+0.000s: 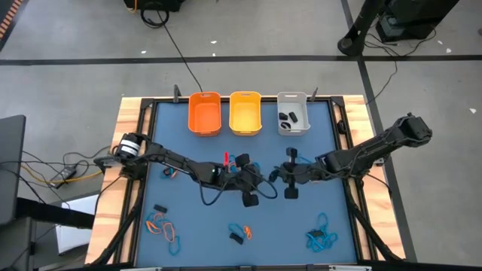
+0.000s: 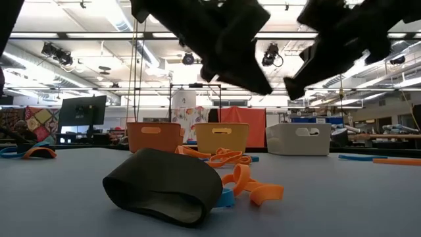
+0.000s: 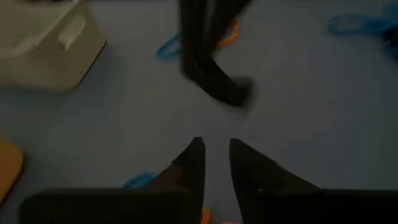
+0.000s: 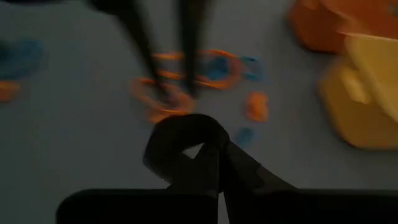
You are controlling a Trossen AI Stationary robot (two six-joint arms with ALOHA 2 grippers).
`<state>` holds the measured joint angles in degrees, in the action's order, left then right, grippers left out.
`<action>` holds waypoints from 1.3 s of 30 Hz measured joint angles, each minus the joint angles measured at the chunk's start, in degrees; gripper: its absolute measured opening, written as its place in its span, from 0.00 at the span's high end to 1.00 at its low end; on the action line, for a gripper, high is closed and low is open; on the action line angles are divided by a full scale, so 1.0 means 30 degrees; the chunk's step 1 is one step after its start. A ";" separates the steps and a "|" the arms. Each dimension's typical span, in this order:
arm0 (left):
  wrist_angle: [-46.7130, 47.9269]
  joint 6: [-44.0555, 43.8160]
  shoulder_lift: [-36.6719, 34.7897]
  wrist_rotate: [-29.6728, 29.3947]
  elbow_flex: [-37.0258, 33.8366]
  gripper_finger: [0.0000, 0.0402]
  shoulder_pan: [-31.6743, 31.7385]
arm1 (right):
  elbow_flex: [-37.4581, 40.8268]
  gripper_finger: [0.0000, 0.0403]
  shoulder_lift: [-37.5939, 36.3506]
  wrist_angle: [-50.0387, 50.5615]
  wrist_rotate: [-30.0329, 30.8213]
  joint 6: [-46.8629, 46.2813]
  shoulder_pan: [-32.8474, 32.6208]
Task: Sort rubber bands into baskets
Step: Put the black rubber band into the gray bin
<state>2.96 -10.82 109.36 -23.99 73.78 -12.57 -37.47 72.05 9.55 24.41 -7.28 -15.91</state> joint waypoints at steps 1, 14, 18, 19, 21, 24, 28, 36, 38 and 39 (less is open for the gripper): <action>0.0281 -0.0082 -0.0026 -0.0007 0.0000 0.76 0.0101 | 0.0000 0.97 0.0000 0.0292 0.0523 -0.0002 0.0328; 0.2312 -0.1653 0.0242 -0.0232 -0.0705 0.68 0.0397 | 0.0015 0.97 -0.0007 0.1188 0.3586 0.1296 0.9311; 0.1683 -0.2101 0.0242 -0.0141 -0.1654 0.68 0.0397 | 0.0015 0.97 -0.0007 0.0866 0.2729 0.2021 1.2001; 0.1495 -0.2122 0.0246 -0.0131 -0.1885 0.68 0.0397 | 0.0015 0.96 -0.0007 0.0763 0.2390 0.2187 1.2547; 0.0695 -0.2156 0.0246 0.0063 -0.2223 0.68 0.0397 | 0.0015 0.95 -0.0007 0.0702 0.1603 0.2340 1.3582; 0.0324 -0.2541 0.0242 0.0219 -0.2614 0.68 0.0397 | 0.0015 0.93 -0.0007 0.1040 -0.0252 0.2345 1.4966; 0.0041 -0.2625 0.0244 0.0233 -0.2671 0.68 0.0390 | 0.0015 0.87 -0.0007 0.1461 -0.2152 0.1930 1.6335; -0.0408 -0.2533 0.0243 0.0226 -0.2674 0.68 -0.0003 | 0.0015 0.63 -0.0007 0.1664 -0.2356 0.0954 1.7001; -0.0653 -0.2462 0.0246 0.0243 -0.2669 0.68 -0.0025 | 0.0015 0.56 -0.0007 0.1671 -0.2105 0.0620 1.7001; -0.0666 -0.2460 0.0248 0.0230 -0.2667 0.68 -0.0009 | 0.0015 0.52 -0.0007 0.1664 -0.2049 0.0526 1.7001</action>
<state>0.96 -18.20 110.10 -23.30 65.78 -12.59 -37.43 72.03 14.55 18.26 -5.70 35.09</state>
